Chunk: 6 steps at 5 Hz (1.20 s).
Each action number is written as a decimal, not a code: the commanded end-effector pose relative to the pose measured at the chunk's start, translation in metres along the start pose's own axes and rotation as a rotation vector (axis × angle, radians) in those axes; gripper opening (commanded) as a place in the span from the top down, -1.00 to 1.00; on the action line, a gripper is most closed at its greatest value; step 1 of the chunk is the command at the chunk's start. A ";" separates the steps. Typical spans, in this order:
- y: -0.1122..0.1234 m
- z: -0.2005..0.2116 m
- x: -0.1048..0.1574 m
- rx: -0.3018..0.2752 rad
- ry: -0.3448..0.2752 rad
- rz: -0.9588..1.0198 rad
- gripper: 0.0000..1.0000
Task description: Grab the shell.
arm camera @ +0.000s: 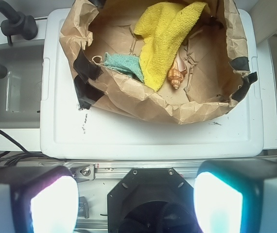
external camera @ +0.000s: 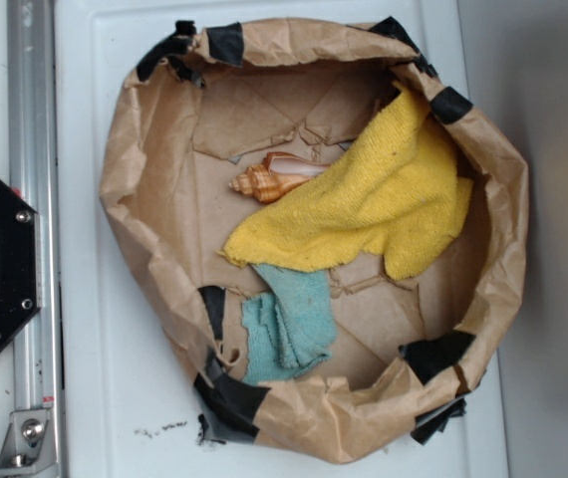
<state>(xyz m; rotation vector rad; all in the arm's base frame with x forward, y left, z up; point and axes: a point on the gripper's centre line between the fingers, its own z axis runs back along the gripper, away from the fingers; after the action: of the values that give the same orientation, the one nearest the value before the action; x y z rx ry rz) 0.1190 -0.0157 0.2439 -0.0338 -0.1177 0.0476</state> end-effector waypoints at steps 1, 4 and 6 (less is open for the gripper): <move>0.000 0.000 0.000 0.000 0.000 0.000 -1.00; 0.042 -0.099 0.098 0.084 -0.173 -0.136 -1.00; 0.072 -0.161 0.107 0.068 -0.050 -0.167 -1.00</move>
<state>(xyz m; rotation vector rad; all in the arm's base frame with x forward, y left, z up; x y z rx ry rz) 0.2361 0.0509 0.0860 0.0353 -0.1352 -0.1338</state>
